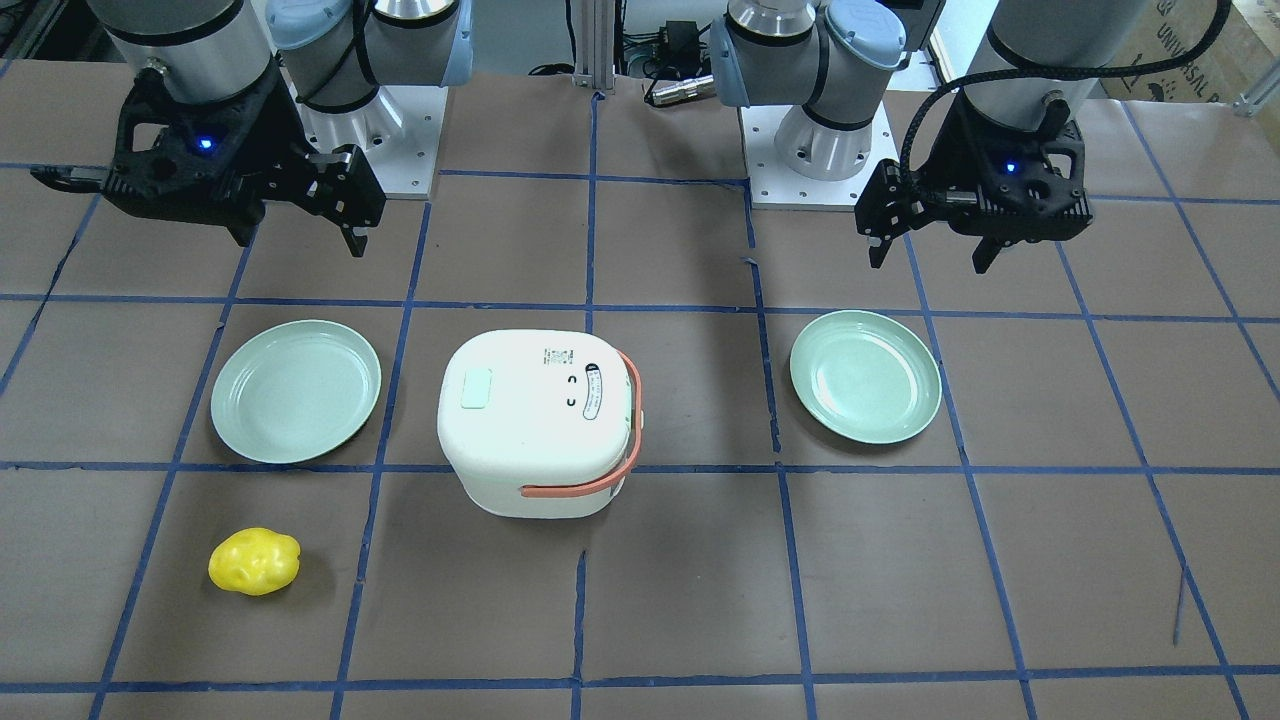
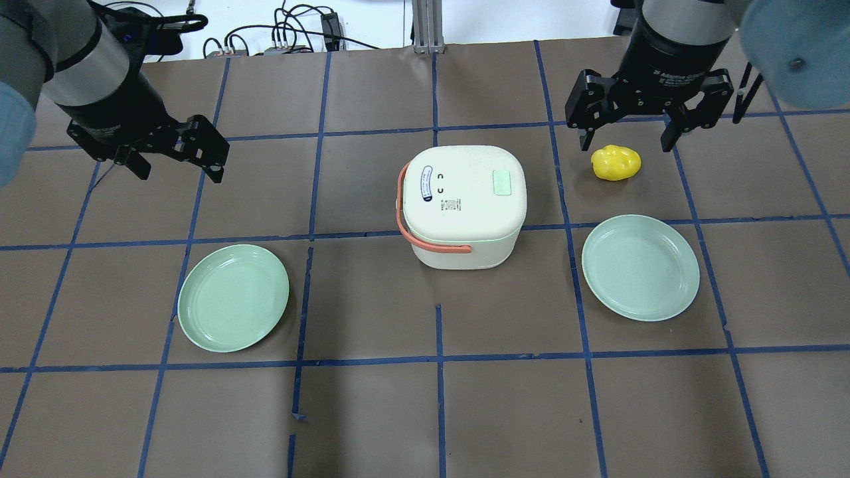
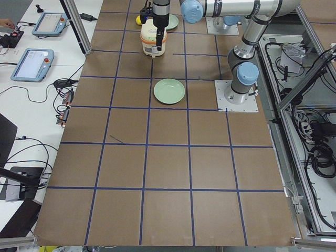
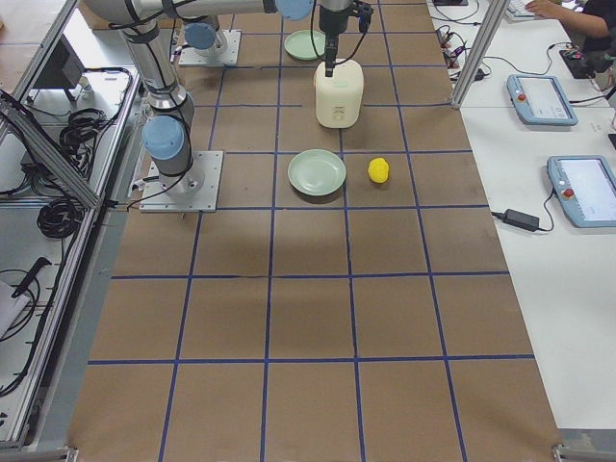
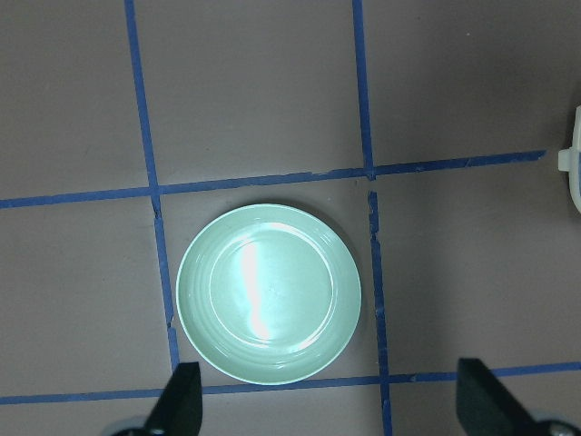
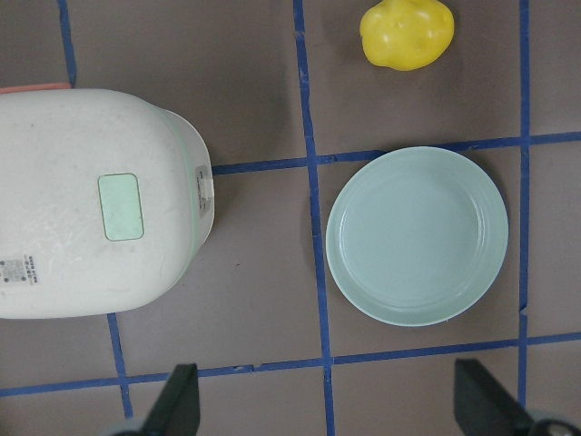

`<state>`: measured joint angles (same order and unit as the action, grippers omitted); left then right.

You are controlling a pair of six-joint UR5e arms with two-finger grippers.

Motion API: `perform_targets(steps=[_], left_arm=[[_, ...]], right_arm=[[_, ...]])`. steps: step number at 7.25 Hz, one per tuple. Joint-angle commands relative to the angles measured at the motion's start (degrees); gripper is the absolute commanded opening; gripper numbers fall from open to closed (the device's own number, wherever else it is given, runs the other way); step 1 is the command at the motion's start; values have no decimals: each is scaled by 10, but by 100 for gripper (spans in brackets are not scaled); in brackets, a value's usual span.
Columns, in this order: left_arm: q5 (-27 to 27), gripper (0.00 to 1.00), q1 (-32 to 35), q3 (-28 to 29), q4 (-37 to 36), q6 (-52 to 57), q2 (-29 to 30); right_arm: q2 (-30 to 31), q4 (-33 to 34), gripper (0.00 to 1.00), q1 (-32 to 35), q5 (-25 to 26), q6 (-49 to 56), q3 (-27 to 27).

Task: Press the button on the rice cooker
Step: 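Move the right gripper over the green button on the rice cooker lid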

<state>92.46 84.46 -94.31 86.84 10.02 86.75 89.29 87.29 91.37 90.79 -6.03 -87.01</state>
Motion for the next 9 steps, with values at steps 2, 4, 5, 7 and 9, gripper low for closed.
perform_targets(steps=[2,4,5,7,9], left_arm=[[0,100,0,0,0,0,0],[0,100,0,0,0,0,0],[0,100,0,0,0,0,0],[0,100,0,0,0,0,0],[0,100,0,0,0,0,0]], right_arm=[[2,6,100,-7,-3,7,-2],[2,7,100,-2,-4,-2,-1],[0,10,100,-1,-28,-16,-1],[-10,18,100,23,-55,-82,-2],[-38,68,83,71,-55,-153,-3]])
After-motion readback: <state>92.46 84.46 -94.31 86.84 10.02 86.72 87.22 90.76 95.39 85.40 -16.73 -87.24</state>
